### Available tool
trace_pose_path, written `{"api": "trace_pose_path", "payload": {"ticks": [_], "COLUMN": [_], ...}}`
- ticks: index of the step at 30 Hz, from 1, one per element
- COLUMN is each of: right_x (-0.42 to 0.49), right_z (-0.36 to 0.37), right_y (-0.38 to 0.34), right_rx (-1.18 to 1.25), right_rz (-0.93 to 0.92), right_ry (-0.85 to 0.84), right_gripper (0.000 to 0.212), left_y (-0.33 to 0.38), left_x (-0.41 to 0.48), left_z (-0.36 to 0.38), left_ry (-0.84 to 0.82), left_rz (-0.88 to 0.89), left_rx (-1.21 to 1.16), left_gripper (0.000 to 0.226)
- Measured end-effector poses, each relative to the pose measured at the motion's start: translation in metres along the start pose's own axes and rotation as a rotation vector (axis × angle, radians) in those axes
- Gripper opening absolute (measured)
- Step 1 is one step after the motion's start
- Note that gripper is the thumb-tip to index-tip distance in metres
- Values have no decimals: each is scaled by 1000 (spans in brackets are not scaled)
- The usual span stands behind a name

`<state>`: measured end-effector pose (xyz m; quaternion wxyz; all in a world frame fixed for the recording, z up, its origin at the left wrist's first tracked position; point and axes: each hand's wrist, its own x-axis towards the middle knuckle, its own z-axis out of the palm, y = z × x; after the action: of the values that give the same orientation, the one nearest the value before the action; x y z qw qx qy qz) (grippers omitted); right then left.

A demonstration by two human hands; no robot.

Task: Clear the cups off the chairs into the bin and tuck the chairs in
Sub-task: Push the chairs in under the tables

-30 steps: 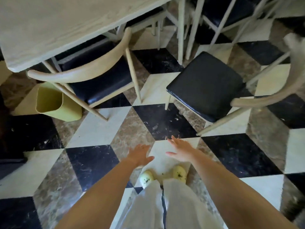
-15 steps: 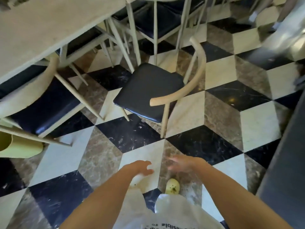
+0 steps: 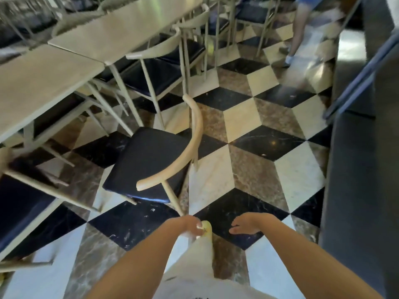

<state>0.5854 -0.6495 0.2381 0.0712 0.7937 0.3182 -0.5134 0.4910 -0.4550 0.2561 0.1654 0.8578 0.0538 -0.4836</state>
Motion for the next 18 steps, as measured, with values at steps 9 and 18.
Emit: {"api": "trace_pose_path", "payload": {"ticks": [9,18], "right_x": [34,74], "right_z": [-104,-244], "right_y": [54,83], "right_rx": [-5,41], "right_rz": [-12,2], "right_ry": [59,27], "right_gripper": [62,56], "left_y": [32,28], "left_x": [64,110], "left_z": [-109,-221], "left_ry": [-39,-30], "left_rz": [15,-39], "left_rx": [36,-99], "left_gripper": [51,54]}}
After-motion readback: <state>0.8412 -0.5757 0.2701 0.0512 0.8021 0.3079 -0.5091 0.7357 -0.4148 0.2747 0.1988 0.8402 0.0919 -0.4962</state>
